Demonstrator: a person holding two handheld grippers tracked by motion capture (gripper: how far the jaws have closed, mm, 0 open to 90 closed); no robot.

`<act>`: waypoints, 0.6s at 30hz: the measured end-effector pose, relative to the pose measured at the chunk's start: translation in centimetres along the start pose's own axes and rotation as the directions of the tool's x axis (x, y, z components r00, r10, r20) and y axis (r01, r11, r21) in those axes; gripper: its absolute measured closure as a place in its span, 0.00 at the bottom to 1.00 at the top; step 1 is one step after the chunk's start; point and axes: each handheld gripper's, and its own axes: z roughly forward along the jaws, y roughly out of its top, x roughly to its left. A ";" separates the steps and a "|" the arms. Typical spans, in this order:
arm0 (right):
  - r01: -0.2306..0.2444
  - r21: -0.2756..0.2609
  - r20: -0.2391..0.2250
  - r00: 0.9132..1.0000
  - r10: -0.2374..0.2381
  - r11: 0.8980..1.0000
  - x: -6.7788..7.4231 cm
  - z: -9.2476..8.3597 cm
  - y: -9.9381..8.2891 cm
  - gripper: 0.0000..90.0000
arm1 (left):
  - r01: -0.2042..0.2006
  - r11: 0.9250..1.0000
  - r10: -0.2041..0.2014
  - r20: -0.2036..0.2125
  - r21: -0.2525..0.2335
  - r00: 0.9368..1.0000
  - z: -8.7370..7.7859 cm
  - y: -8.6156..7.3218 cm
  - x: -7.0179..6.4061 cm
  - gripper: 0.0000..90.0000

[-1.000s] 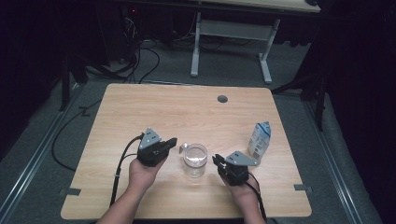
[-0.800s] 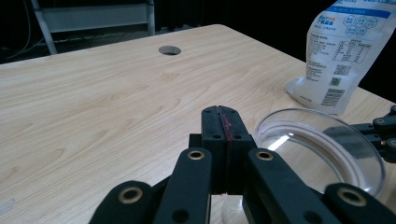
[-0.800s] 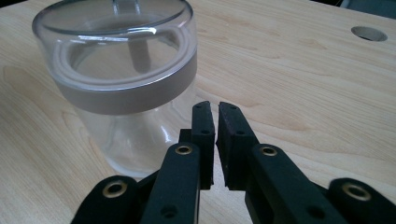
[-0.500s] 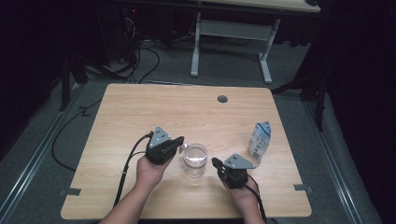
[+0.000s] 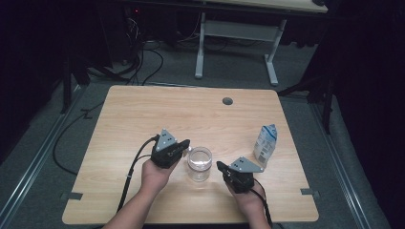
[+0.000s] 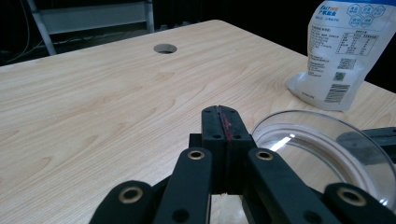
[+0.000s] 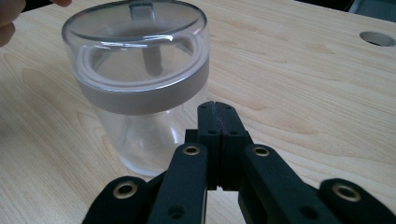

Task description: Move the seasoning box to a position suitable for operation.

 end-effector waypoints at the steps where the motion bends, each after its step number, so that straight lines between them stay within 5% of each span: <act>1: 0.001 -0.003 -0.001 1.000 -0.001 1.000 0.0 0.0 0.0 1.00 | 0.000 1.000 0.000 0.000 0.002 1.000 0.0 0.0 0.0 1.00; 18: 0.009 -0.006 -0.002 1.000 -0.009 1.000 0.4 -0.1 0.2 1.00 | -0.009 1.000 0.009 -0.001 -0.010 1.000 0.0 -0.4 0.0 1.00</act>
